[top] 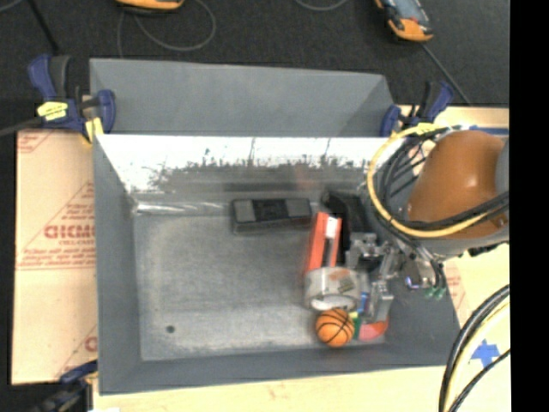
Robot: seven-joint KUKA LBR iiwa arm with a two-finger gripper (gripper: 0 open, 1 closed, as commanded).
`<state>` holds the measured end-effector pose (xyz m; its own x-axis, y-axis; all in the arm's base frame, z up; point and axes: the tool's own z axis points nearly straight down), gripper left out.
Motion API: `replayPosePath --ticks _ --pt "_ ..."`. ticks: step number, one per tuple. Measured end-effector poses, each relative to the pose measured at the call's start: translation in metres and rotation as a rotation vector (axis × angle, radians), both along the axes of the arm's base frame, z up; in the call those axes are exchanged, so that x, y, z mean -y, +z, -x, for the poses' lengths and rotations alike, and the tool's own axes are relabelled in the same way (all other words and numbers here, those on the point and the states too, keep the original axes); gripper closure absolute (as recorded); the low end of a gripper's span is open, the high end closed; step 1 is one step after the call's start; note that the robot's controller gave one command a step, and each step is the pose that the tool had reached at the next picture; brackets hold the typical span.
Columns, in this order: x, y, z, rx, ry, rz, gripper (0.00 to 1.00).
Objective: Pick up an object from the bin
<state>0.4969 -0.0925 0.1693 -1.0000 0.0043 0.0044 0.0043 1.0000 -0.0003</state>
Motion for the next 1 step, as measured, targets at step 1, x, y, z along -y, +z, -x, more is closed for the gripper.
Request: replayPosePath --ticks 1 --pt "-0.0003 0.0044 -0.0015 0.008 0.003 0.001 0.0"
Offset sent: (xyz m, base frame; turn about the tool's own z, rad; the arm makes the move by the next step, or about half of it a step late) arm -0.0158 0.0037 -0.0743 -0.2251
